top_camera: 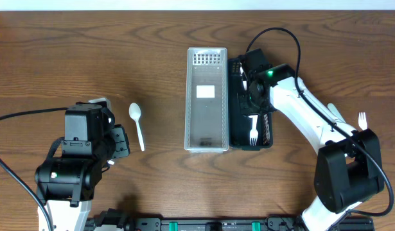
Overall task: Pack container
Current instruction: 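Carry the spoon into the black basket and release it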
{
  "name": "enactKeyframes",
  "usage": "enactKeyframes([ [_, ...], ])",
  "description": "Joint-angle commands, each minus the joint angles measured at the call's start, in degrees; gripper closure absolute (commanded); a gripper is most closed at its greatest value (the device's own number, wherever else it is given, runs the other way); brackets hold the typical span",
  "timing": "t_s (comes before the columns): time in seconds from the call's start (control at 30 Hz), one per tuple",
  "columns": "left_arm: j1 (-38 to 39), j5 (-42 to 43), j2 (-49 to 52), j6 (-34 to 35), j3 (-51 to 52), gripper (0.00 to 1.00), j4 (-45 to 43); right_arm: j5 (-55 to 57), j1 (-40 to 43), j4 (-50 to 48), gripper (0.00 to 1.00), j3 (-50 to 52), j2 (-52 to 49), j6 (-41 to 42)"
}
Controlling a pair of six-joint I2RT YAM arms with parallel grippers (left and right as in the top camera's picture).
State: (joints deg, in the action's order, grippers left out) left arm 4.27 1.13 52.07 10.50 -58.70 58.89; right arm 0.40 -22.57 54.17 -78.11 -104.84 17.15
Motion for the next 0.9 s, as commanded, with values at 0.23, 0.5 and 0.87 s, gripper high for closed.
enactKeyframes([
  [0.23,0.0,-0.2,0.0,-0.3,-0.9,0.62,0.2,0.2,0.1,2.7,0.27,-7.2,4.7,-7.4],
  [0.5,0.0,-0.2,0.0,-0.3,-0.9,0.61,0.2,7.4,5.0,8.7,0.11,-17.8,11.1,-11.4],
  [0.87,0.0,-0.2,0.0,-0.3,-0.9,0.61,0.2,5.0,32.4,13.0,0.01,-18.2,14.8,-35.9],
])
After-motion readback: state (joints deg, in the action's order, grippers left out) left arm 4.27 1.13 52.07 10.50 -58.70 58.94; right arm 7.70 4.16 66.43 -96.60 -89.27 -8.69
